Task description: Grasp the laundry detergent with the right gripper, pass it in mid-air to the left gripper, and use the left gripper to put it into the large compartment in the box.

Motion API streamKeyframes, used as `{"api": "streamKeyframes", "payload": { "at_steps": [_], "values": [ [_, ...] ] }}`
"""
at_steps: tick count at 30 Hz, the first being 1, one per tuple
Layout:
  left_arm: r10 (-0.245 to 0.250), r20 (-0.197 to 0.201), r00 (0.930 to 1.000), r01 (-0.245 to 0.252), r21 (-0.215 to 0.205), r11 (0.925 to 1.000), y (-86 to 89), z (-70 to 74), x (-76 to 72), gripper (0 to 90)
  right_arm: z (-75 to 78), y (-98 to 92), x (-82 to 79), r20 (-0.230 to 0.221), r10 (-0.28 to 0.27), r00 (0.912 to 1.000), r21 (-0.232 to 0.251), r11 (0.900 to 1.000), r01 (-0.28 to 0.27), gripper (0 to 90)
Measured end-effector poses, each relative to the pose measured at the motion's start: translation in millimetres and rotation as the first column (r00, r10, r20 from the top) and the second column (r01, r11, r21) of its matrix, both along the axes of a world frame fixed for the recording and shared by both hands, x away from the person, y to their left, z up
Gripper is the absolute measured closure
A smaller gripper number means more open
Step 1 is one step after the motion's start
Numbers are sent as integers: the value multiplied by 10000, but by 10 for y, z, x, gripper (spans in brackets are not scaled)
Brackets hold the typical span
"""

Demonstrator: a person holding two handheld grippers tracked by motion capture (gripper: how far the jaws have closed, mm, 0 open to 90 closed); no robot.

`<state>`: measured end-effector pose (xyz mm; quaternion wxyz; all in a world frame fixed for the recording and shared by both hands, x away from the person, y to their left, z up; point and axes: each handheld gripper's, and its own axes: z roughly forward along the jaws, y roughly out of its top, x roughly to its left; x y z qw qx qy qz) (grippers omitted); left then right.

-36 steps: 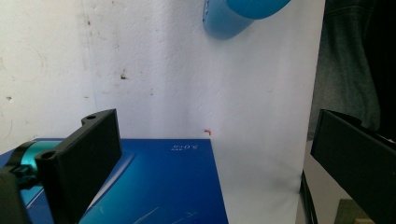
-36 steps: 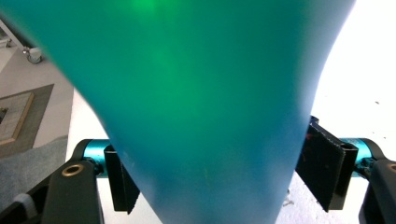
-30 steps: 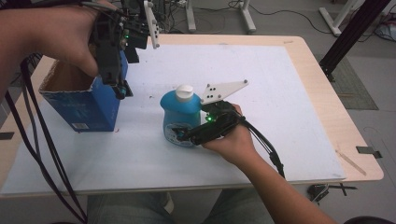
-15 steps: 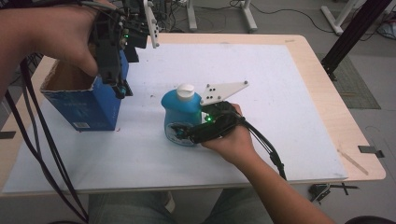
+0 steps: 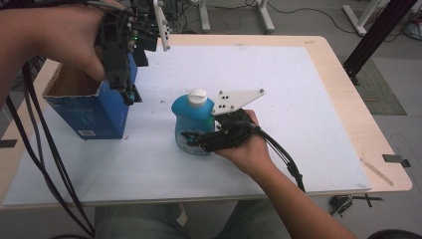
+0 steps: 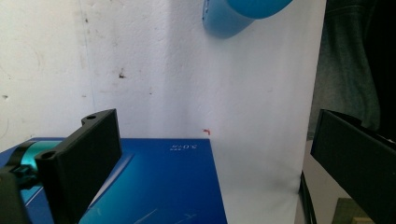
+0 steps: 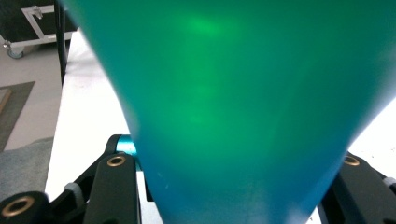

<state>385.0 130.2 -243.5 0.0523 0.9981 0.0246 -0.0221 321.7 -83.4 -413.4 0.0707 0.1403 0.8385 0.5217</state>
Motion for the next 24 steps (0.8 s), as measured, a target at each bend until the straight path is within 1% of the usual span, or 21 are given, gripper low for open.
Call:
{"api": "streamKeyframes", "payload": {
  "at_steps": [3, 8, 11, 12, 16, 17, 21, 22, 24],
  "values": [
    [-37, -53, 10000, 37, 16, 10000, -11, -9, -2, 17, 12, 5, 3, 33, 28, 10000, -75, 10000, -28, 457],
    [-117, -31, 9999, 117, -29, 9999, -31, -14, -20, 17, 40, 14, 2, -117, 263, 9996, -51, 9996, -263, 460],
    [-110, -99, 9999, 110, 32, 9999, -43, -24, -32, 17, 78, 22, -2, -22, 415, 9991, -189, 9990, -415, 460],
    [-85, -116, 9999, 85, -1, 10000, -46, -24, -40, 17, 92, 22, -3, -88, 447, 9990, -207, 9988, -449, 460],
    [-194, -110, 9998, 193, -100, 9998, -63, 9, -81, 17, 157, 11, 3, -42, 585, 9983, -320, 9978, -586, 460],
    [-201, -94, 9998, 199, -155, 9997, -68, 17, -95, 17, 176, 3, 2, -98, 614, 9981, -366, 9974, -617, 460],
    [-172, -162, 9997, 168, -210, 9996, -101, 44, -144, 17, 259, -22, 8, -57, 784, 9969, -399, 9961, -785, 460],
    [-227, -165, 9996, 224, -181, 9996, -111, 51, -152, 18, 282, -26, 8, -55, 803, 9968, -432, 9958, -805, 460],
    [-174, -153, 9997, 170, -206, 9996, -133, 64, -177, 17, 333, -35, 14, 35, 959, 9954, -540, 9940, -956, 460]
  ]
}}
